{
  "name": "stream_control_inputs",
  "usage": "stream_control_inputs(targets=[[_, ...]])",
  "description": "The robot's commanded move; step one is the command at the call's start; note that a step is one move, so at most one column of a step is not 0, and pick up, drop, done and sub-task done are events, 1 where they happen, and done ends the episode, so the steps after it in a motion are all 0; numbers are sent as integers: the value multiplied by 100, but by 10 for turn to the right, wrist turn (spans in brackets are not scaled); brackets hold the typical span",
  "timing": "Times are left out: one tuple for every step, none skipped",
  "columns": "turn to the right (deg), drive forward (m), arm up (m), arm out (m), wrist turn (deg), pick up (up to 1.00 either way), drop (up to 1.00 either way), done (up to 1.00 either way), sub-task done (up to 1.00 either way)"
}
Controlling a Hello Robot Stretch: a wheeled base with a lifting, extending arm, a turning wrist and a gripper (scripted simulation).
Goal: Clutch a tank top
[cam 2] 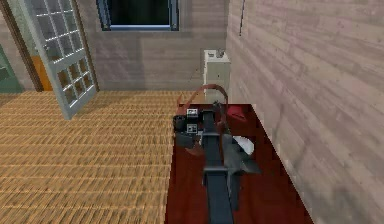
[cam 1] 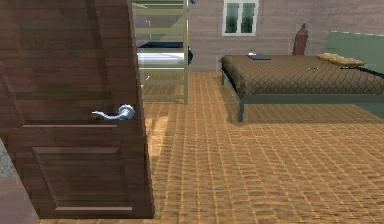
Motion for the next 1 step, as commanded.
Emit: stream_control_inputs(targets=[[0, 0, 0, 0, 0, 0, 0, 100, 0]])
